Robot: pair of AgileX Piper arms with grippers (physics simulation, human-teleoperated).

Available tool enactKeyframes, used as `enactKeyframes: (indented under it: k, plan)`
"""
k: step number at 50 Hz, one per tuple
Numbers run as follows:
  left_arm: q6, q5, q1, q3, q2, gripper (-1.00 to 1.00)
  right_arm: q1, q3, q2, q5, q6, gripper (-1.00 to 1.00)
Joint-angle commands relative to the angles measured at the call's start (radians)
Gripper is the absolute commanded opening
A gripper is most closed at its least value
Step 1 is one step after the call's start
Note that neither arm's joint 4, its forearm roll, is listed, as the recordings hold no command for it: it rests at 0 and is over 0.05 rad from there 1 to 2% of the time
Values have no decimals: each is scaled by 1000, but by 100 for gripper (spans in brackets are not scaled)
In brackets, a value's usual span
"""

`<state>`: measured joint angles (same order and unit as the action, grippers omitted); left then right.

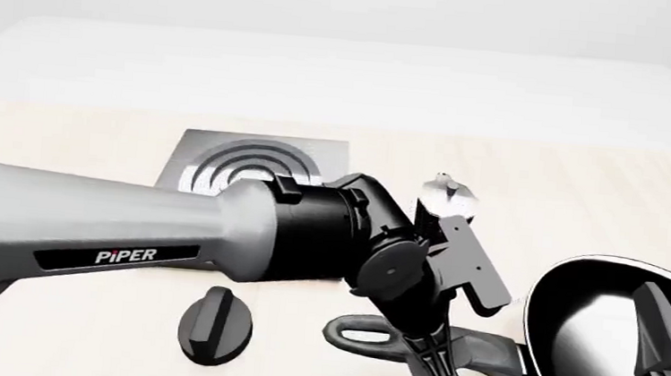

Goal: Put the frying pan on the stove.

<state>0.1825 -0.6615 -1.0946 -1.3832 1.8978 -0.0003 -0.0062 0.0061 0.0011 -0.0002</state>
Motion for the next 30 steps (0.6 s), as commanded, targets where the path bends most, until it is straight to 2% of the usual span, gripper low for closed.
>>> enactKeyframes:
  k: [1, 19, 23, 30]
  plan:
    - [-25, 17, -1, 11, 12, 100, 0, 0, 0, 0, 0, 100]
    - [-40, 35, 4, 3, 61, 100, 0, 0, 0, 0, 0, 100]
    - [-82, 63, -20, 41, 53, 100, 0, 0, 0, 0, 0, 100]
    - [-90, 88, -10, 55, 71, 100, 0, 0, 0, 0, 0, 100]
